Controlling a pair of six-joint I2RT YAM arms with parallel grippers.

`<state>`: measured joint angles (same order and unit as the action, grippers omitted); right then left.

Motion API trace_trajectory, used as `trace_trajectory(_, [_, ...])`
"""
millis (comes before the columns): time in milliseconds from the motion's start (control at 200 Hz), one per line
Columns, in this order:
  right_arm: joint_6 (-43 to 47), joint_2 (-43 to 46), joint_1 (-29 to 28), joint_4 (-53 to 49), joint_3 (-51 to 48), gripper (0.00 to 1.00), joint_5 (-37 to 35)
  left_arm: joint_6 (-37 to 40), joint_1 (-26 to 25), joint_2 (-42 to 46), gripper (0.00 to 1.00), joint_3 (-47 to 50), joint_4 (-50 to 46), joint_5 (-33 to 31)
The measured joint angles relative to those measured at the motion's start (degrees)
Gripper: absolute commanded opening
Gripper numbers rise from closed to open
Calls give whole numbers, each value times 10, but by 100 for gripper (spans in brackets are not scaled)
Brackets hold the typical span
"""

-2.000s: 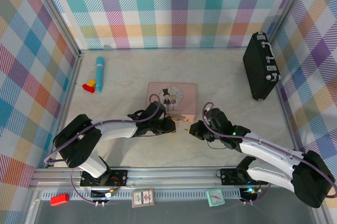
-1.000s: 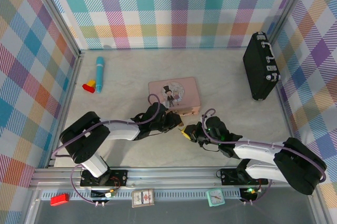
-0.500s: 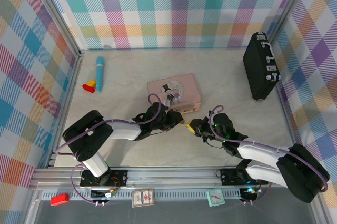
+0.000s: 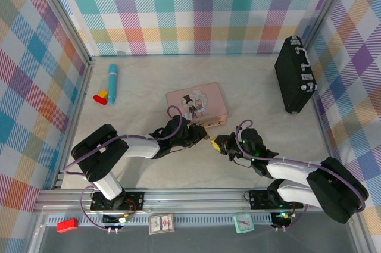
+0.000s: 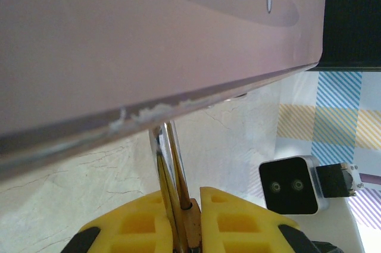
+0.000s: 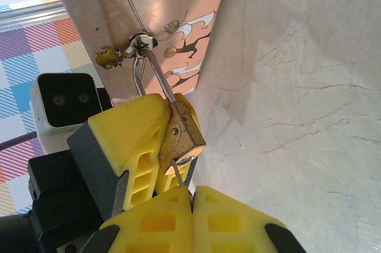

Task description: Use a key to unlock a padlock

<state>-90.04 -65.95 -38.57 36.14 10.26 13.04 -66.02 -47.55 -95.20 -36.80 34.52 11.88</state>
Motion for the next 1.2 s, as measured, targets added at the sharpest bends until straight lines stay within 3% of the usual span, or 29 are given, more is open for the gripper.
trace_trajectory(550, [-68,3,-31,29,-32,0,-66,-36,-1,0,0,0,17,-24])
trace_trajectory(1200, [-88,-9,-60,69,-36,0,-121,-43,-7,0,0,0,17,-37])
